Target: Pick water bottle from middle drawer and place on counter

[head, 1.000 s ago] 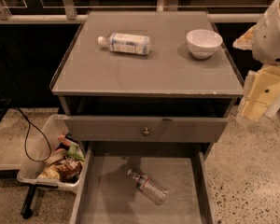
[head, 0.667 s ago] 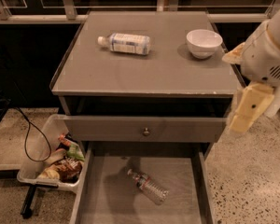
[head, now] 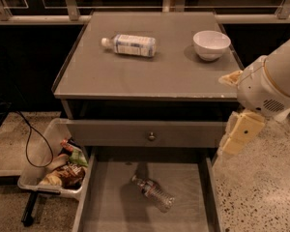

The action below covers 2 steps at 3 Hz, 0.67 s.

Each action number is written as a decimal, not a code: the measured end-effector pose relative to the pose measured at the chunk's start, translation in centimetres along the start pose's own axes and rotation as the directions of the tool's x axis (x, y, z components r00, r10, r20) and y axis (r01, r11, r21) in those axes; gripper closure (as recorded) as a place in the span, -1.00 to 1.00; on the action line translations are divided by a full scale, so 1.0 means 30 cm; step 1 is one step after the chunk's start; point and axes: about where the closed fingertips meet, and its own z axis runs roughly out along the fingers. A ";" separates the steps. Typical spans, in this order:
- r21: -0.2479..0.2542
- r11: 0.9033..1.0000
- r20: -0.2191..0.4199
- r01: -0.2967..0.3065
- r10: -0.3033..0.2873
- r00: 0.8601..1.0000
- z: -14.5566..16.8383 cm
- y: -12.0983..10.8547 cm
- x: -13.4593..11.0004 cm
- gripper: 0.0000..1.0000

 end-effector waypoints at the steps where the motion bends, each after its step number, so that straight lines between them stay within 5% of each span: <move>1: 0.002 1.000 -0.003 0.004 -0.004 1.000 -0.003 0.014 -0.006 -1.00; 2: -0.031 0.997 0.039 -0.068 0.069 0.997 0.110 0.085 0.007 -1.00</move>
Offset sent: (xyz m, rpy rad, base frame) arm -0.0335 0.0344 -0.1132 0.1604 0.1362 -0.1082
